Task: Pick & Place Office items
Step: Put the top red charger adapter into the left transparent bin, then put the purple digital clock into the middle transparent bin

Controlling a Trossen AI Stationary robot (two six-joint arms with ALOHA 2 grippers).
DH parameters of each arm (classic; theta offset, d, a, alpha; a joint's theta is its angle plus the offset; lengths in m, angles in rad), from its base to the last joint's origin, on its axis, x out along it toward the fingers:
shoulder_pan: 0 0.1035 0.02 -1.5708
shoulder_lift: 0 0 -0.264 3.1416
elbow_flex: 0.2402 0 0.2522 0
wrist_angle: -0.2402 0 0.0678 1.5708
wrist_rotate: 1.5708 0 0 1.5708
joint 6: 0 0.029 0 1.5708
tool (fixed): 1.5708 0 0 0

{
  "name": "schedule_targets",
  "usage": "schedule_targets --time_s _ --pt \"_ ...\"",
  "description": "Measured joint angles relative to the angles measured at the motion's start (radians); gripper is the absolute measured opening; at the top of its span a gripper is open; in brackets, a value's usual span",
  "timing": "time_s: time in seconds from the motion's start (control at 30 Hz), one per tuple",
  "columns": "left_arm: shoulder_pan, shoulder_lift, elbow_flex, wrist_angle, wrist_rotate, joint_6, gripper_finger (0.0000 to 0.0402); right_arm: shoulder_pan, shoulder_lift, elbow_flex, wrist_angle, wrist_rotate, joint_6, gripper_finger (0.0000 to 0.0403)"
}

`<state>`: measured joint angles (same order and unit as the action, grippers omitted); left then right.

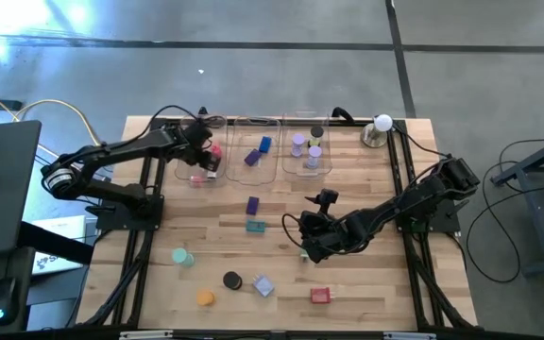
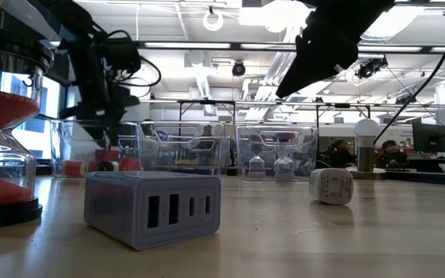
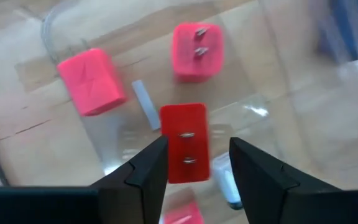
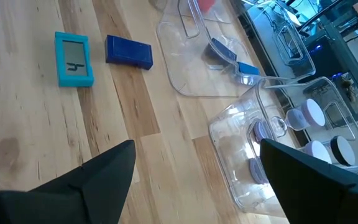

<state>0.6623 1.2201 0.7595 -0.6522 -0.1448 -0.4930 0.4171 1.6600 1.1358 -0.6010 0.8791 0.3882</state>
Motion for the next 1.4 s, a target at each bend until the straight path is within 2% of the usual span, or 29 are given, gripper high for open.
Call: schedule_targets --time_s 0.1,0.33,0.43,0.67,0.8,1.0,1.2,1.4 --pt "0.0 0.0 0.042 -0.044 0.017 0.01 0.0184 0.0 0.0 0.0 0.0 0.0 0.0 0.0333" --pt "-0.016 0.0 0.151 -0.164 0.043 0.01 0.0271 0.0 0.0 0.0 0.0 -0.026 -0.006 0.0333" --pt "-0.041 -0.001 0.211 -0.208 0.067 0.027 0.0289 0.0 0.0 0.0 0.0 -0.052 -0.021 0.0333" --pt "-0.214 -0.022 0.334 -0.258 -0.029 0.068 0.0293 0.0 0.0 0.0 0.0 -0.052 -0.022 0.0333" --pt "-0.347 -0.025 0.354 -0.254 -0.032 0.065 0.0293 0.0 0.0 0.0 0.0 -0.052 -0.022 0.0333" --pt "-0.517 -0.019 0.354 -0.253 -0.011 -0.093 0.0293 0.0 0.0 0.0 0.001 -0.052 -0.022 0.0333" --pt "-0.622 -0.02 0.354 -0.233 -0.015 -0.212 0.0293 0.0 0.0 0.0 0.015 -0.05 -0.022 0.0333" --pt "-0.712 0.041 0.35 -0.145 -0.082 -0.37 0.0293 0.0 0.0 0.0 0.02 -0.049 -0.02 0.0333"
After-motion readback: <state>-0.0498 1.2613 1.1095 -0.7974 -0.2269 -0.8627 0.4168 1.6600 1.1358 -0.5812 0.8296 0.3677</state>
